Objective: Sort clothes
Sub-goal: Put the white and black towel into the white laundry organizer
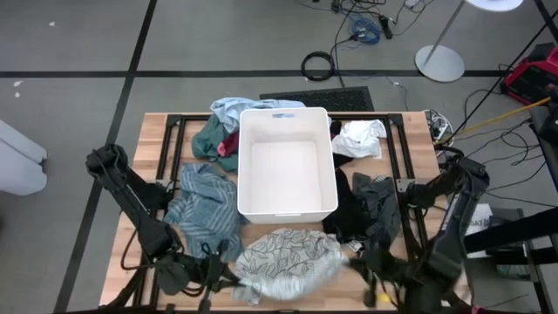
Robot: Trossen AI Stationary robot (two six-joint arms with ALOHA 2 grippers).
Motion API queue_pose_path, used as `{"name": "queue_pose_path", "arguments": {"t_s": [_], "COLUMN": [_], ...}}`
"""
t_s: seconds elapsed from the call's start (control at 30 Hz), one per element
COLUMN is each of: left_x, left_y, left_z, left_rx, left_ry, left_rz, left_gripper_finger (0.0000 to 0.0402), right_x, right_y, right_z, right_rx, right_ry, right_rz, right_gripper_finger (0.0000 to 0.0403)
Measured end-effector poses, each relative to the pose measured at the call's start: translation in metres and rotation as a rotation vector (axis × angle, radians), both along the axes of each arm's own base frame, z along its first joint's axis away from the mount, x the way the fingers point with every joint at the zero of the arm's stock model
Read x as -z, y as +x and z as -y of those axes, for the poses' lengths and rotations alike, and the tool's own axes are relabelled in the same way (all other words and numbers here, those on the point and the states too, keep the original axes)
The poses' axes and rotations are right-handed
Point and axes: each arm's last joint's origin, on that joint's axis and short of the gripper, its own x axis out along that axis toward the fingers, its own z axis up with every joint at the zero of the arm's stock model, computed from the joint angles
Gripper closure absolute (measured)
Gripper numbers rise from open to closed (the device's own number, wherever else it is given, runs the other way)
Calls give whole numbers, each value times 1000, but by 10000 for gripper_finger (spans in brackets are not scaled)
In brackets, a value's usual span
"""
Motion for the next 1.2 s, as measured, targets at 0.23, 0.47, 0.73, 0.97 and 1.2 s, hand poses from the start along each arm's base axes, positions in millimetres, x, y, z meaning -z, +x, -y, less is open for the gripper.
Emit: {"name": "queue_pose_path", "arguments": {"t_s": [0.23,0.47,0.73,0.97,1.2], "left_x": [33,56,64,67,46], "left_y": [6,21,31,29,17], "left_z": [-25,-36,-44,-60,-67], "left_rx": [-268,-356,-347,-455,-495], "left_ry": [70,78,40,71,61], "left_rz": [-227,-342,-421,-523,-574], "left_gripper_finger": [394,393,383,315,298], "right_x": [42,81,96,92,60], "right_y": [23,29,39,54,63], "right_z": [32,46,50,60,61], "right_rx": [189,273,195,120,76], "right_ry": [-33,2,70,85,100], "right_rz": [-307,-438,-527,-577,-591], "right_gripper_finger": [403,403,379,278,181]}}
